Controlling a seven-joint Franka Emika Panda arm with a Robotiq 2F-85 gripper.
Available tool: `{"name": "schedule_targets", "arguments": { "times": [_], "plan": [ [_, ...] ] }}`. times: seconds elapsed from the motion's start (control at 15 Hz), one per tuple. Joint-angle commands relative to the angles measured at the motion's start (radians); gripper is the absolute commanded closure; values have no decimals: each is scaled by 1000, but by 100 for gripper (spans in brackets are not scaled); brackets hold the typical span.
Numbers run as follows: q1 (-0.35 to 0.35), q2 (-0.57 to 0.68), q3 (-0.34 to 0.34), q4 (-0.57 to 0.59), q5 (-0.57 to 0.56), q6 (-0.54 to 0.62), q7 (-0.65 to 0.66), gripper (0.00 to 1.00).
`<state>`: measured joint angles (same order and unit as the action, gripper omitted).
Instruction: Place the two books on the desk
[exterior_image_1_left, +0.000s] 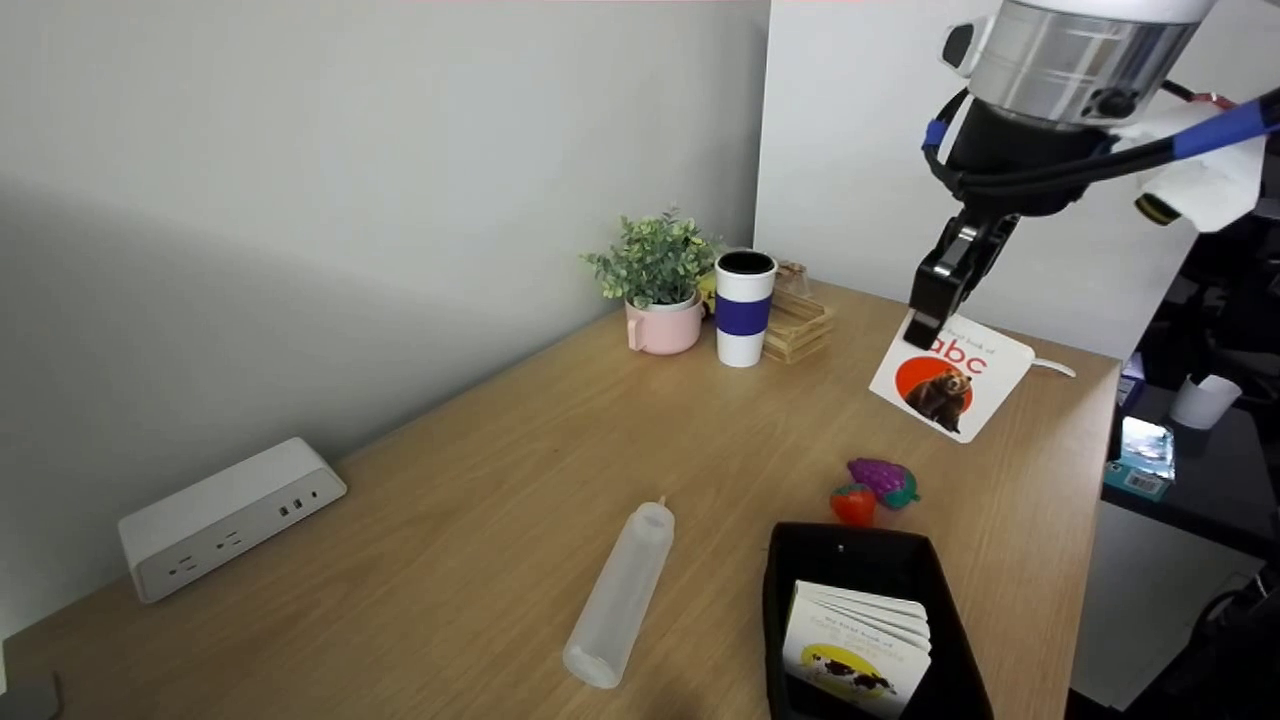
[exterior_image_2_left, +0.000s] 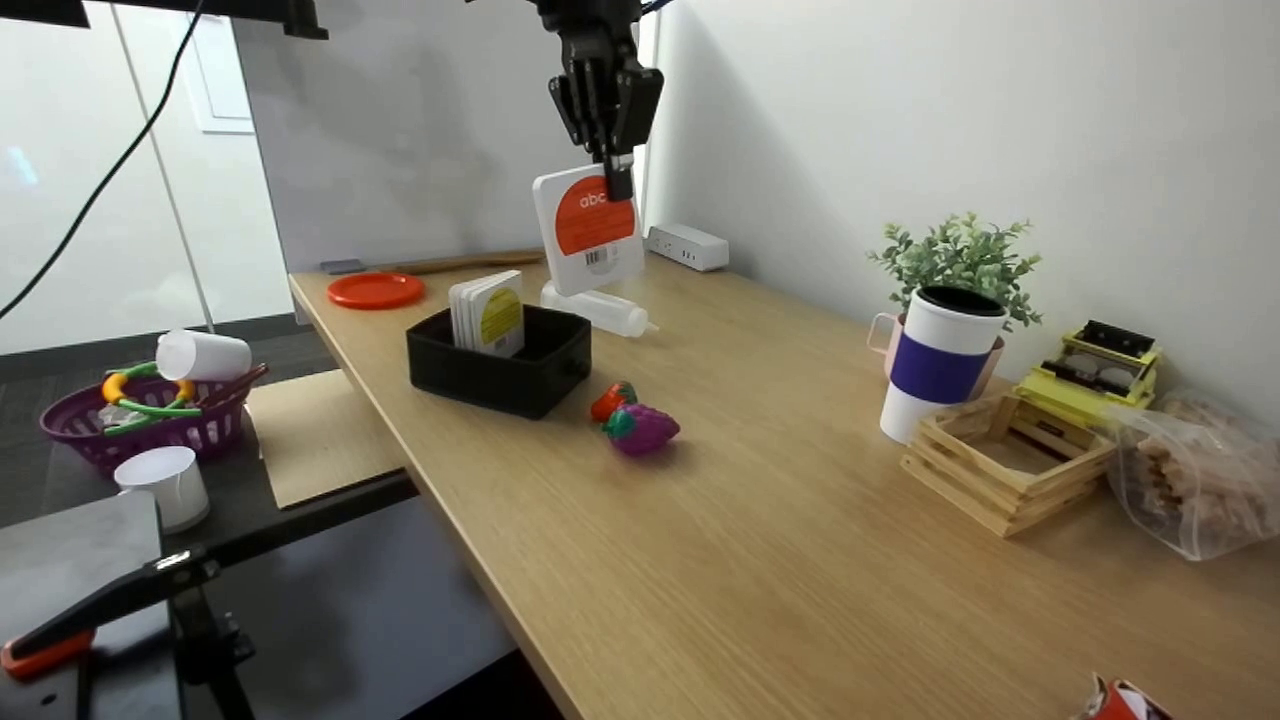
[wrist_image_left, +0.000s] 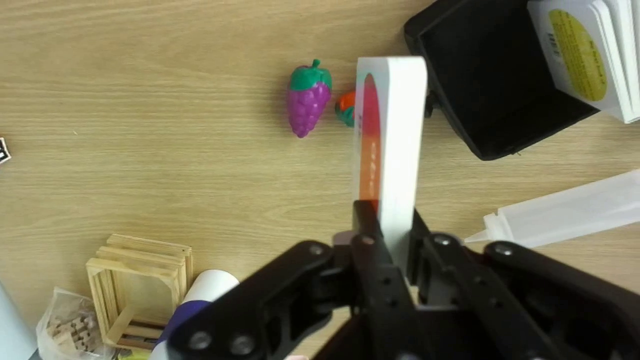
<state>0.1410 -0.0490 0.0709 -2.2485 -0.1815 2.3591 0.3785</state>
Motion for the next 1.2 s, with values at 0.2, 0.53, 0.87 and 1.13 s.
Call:
{"name": "schedule_targets", "arguments": {
  "times": [0.2, 0.53, 0.87, 1.13],
  "plan": [
    [-21, 20, 21, 11, -55, -12, 49, 96],
    [-44, 30, 1, 8, -176, -57, 117, 96],
    [-94, 18, -43, -30, -197, -43, 115, 96],
    [-132, 4, -87, -87, 6, 94, 3, 96]
  ]
}}
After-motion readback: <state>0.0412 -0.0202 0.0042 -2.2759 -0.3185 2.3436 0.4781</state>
